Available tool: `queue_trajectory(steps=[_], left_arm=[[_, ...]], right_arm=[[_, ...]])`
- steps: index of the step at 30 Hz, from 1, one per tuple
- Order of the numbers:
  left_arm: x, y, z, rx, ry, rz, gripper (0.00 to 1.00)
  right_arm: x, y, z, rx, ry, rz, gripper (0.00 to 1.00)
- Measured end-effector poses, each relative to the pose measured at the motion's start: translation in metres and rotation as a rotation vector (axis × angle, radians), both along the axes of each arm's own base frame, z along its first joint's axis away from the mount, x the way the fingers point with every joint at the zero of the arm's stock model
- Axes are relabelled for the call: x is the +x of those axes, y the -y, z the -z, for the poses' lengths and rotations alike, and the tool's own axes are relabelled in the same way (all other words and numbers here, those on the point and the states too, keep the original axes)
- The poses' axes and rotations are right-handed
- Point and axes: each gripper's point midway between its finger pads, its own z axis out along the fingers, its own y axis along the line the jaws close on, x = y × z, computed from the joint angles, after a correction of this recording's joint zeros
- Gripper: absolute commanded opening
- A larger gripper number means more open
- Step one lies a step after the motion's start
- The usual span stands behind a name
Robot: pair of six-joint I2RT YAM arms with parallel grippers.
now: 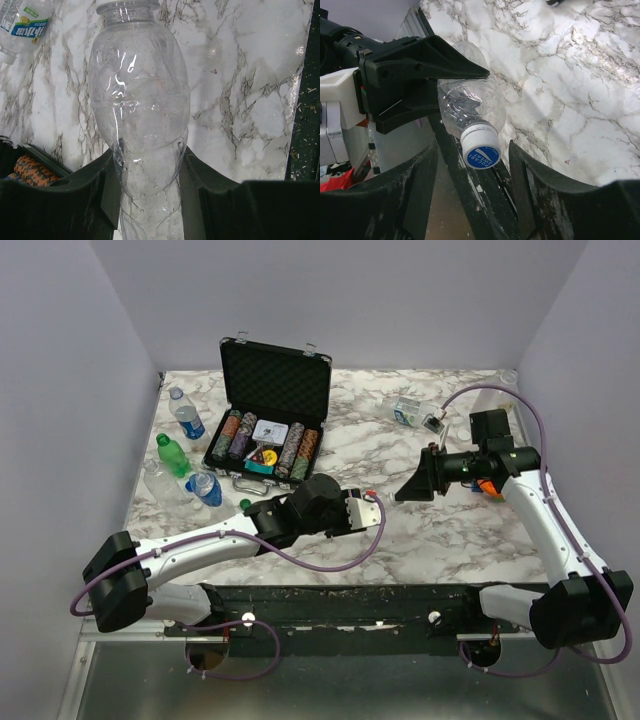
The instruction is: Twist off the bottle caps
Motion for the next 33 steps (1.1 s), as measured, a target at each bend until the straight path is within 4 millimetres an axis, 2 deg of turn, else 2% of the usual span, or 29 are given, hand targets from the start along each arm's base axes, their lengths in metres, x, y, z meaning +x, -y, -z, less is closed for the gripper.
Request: queue_trajectory(steps=[5,14,18,24,28,33], left_arm=[[0.0,0.0,0.0,0.0,-0.002,-0.006,0.01],[0.0,-0.002,0.003,0.009,-0.011,-0.009,0.01],[0.0,-0.004,0.003,0.006,-0.026,-0.003,0.0],[-0.008,-0.008,-0.001,-0.046,-0.129,0.072,0.0],[-0.02,-0.009,-0.006,-0.078,-0.228,0.145,0.0],[-0.038,-0.006,-0.012,-0.114,-0.349,0.249,0.0]], right_arm=[[-0.001,-0.004,0.004,-0.005,-0.02,-0.015,0.57],[-0.002,-0.005,0.013,-0.032,-0.027,-0.037,0.17],[-0.005,-0.006,0.012,-0.053,0.011,-0.082,0.13],[-0.013,-0.013,0.005,-0.077,0.177,-0.22,0.09],[-0.022,-0.017,-0.002,-0.099,0.348,-0.344,0.09],[-0.039,-0.017,-0.012,-0.134,0.651,-0.534,0.09]])
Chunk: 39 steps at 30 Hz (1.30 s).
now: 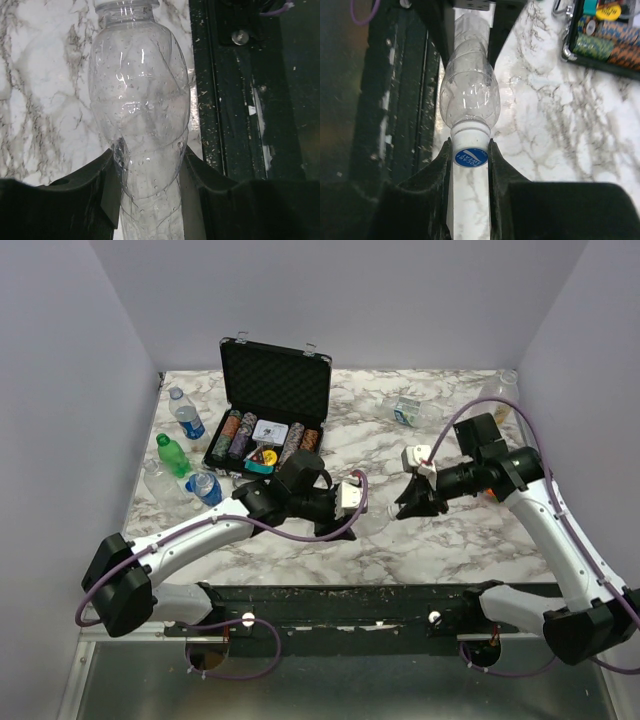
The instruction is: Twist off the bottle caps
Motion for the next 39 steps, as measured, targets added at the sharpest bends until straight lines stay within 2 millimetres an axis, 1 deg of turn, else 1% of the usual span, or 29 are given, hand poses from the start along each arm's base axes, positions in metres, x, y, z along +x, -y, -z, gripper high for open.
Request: queue_trajectory(steps=[3,5,6,7,8,9,10,11,12,13,15,18,19,22,24,26,28,29,32,34,36,39], left_arm=[[-0.007,0.003,-0.002,-0.017,-0.043,0.047,0.0],[-0.01,0.003,-0.002,-0.022,-0.057,0.064,0.0],[-0.01,0.003,-0.001,-0.021,-0.059,0.062,0.0],[-0.009,0.002,-0.001,-0.02,-0.058,0.059,0.0],[-0.006,0.002,0.0,-0.016,-0.053,0.05,0.0],[-0.004,0.001,0.0,-0.012,-0.045,0.041,0.0],[-0.001,0.001,0.0,-0.01,-0.033,0.03,0.0],[0.003,0.002,0.0,-0.008,-0.009,0.015,0.0],[0.007,0.002,0.001,-0.005,0.005,0.003,0.0],[0.01,0.003,0.001,0.0,0.023,-0.009,0.0],[0.016,0.003,0.001,0.01,0.059,-0.039,0.0],[0.022,0.003,0.0,0.024,0.109,-0.073,0.0],[0.024,0.003,-0.001,0.027,0.13,-0.085,0.0],[0.031,0.003,-0.005,0.038,0.193,-0.127,0.0],[0.037,0.001,-0.008,0.048,0.245,-0.169,0.0],[0.041,0.0,-0.009,0.062,0.294,-0.205,0.0],[0.044,0.0,-0.008,0.076,0.329,-0.231,0.0],[0.045,-0.001,-0.007,0.084,0.344,-0.242,0.0],[0.047,-0.002,-0.005,0.102,0.371,-0.261,0.0],[0.049,-0.003,-0.005,0.109,0.381,-0.272,0.0],[0.051,-0.005,-0.005,0.115,0.39,-0.286,0.0],[0.054,-0.007,-0.005,0.12,0.397,-0.299,0.0]], right_arm=[[-0.008,0.002,-0.001,-0.005,0.157,-0.096,0.11],[-0.01,0.002,-0.001,-0.008,0.216,-0.137,0.18],[-0.01,0.002,-0.001,-0.009,0.218,-0.139,0.24],[-0.009,0.002,-0.001,-0.009,0.209,-0.128,0.33],[-0.007,0.001,-0.001,-0.01,0.188,-0.105,0.54],[-0.004,0.0,-0.001,-0.015,0.154,-0.075,0.66],[-0.003,0.0,-0.001,-0.02,0.115,-0.049,0.73],[-0.001,-0.002,-0.003,-0.022,0.073,-0.023,0.74],[0.003,-0.004,-0.008,-0.02,0.041,0.001,0.79],[0.008,-0.007,-0.015,-0.011,0.012,0.025,0.8],[0.014,-0.011,-0.029,0.009,-0.022,0.06,0.87],[0.014,-0.012,-0.051,0.05,-0.072,0.12,0.88],[0.014,-0.012,-0.056,0.063,-0.089,0.145,0.9],[0.02,-0.007,-0.063,0.089,-0.159,0.278,0.92],[0.033,0.003,-0.058,0.092,-0.22,0.448,0.92],[0.043,0.013,-0.047,0.083,-0.296,0.607,0.92],[0.052,0.019,-0.033,0.078,-0.388,0.726,0.9],[0.054,0.019,-0.025,0.074,-0.438,0.759,0.88],[0.052,0.013,-0.003,0.061,-0.582,0.794,0.84],[0.048,0.01,0.006,0.053,-0.654,0.793,0.8],[0.046,0.006,0.007,0.061,-0.694,0.786,0.77],[0.045,0.002,0.001,0.086,-0.714,0.763,0.71]])
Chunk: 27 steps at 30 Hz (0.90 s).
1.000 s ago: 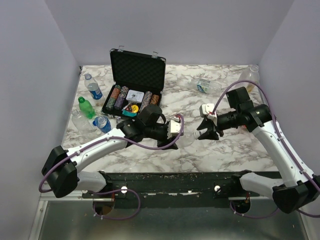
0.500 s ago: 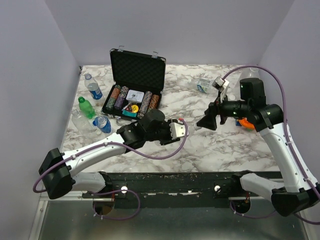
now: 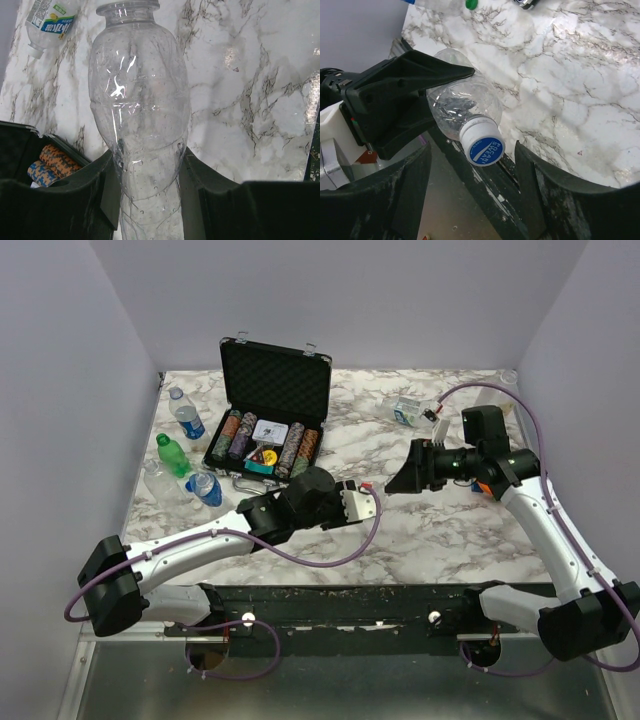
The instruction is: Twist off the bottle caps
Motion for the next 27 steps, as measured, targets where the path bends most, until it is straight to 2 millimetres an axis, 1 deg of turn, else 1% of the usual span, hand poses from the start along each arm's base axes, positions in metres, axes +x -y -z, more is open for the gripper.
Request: queue_trajectory(steps=[2,4,6,10,11,13,14,16,18,23,27], left_arm=[[0.001,0.0,0.0,0.001,0.002,-0.004,0.0],[0.001,0.0,0.0,0.002,0.003,-0.005,0.0],[0.001,-0.001,0.0,0.003,0.005,-0.008,0.0],[0.001,-0.001,-0.001,0.002,0.006,-0.009,0.0],[0.001,-0.001,-0.001,-0.001,0.008,-0.009,0.0],[0.002,-0.001,-0.002,-0.003,0.01,-0.011,0.0],[0.002,-0.001,-0.003,-0.005,0.012,-0.012,0.0],[0.002,-0.002,-0.004,-0.006,0.013,-0.013,0.0],[0.002,-0.002,-0.004,-0.007,0.013,-0.014,0.0],[-0.004,-0.002,-0.006,-0.018,-0.003,0.017,0.0],[-0.017,-0.001,-0.007,-0.036,-0.047,0.082,0.0]], right_arm=[[-0.001,-0.002,-0.002,0.018,-0.005,-0.01,0.69],[-0.003,-0.004,-0.003,0.03,-0.009,-0.018,0.69],[-0.004,-0.005,-0.003,0.04,-0.015,-0.023,0.66],[-0.002,-0.006,-0.001,0.044,-0.021,-0.025,0.49],[-0.001,-0.006,-0.001,0.044,-0.02,-0.024,0.41],[0.002,-0.004,0.0,0.039,-0.016,-0.017,0.33],[0.002,-0.004,0.001,0.039,-0.016,-0.013,0.28],[0.003,-0.003,0.001,0.038,-0.006,-0.016,0.24],[0.003,-0.004,0.001,0.04,0.005,-0.024,0.15],[-0.002,-0.004,-0.002,0.042,0.078,-0.095,0.1],[-0.017,-0.002,-0.004,0.03,0.217,-0.251,0.08]])
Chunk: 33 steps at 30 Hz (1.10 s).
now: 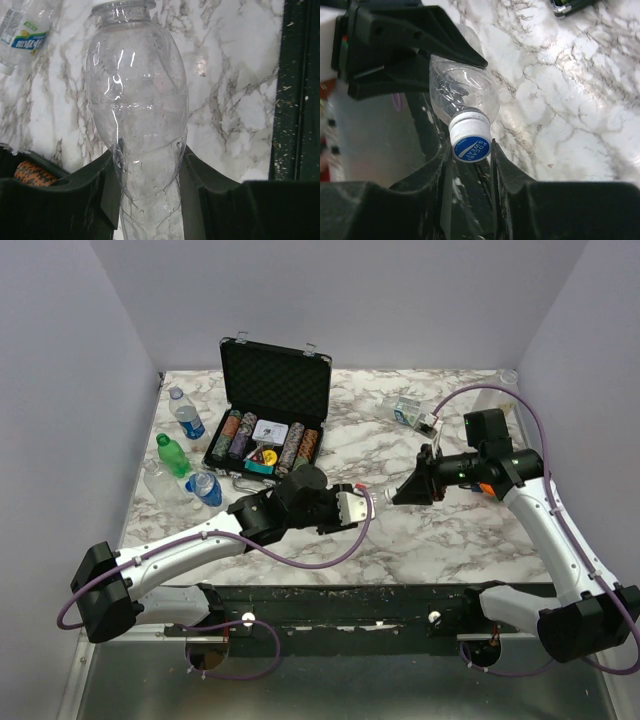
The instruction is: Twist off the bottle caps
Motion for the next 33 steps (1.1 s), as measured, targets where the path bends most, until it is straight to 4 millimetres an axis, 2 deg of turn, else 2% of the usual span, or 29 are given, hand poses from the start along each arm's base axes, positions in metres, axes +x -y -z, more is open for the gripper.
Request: queue_trajectory(steps=[6,11,14,18,20,23,25,26,31,33], left_arm=[[-0.03,0.01,-0.005,-0.037,-0.134,0.158,0.0],[-0.051,0.017,-0.006,-0.046,-0.243,0.27,0.0],[-0.059,0.019,-0.007,-0.057,-0.273,0.31,0.0],[-0.059,0.019,-0.006,-0.055,-0.285,0.307,0.0],[-0.058,0.019,-0.005,-0.053,-0.285,0.303,0.0],[-0.056,0.02,-0.005,-0.054,-0.277,0.293,0.0],[-0.053,0.02,-0.005,-0.053,-0.266,0.28,0.0],[-0.051,0.02,-0.006,-0.054,-0.256,0.274,0.0],[-0.048,0.021,-0.004,-0.042,-0.234,0.255,0.0],[-0.045,0.02,-0.003,-0.035,-0.221,0.24,0.0]], right_arm=[[-0.026,0.01,-0.007,-0.068,0.311,-0.33,0.07],[-0.049,0.018,-0.01,-0.115,0.595,-0.508,0.07],[-0.056,0.02,-0.013,-0.124,0.675,-0.558,0.08],[-0.056,0.02,-0.012,-0.127,0.682,-0.566,0.15],[-0.055,0.02,-0.011,-0.133,0.671,-0.557,0.2],[-0.053,0.02,-0.011,-0.141,0.648,-0.535,0.47],[-0.052,0.021,-0.011,-0.146,0.623,-0.511,0.69],[-0.05,0.02,-0.012,-0.143,0.617,-0.498,0.76],[-0.039,0.02,-0.016,-0.164,0.581,-0.414,0.92],[-0.037,0.022,-0.016,-0.18,0.57,-0.385,0.93]])
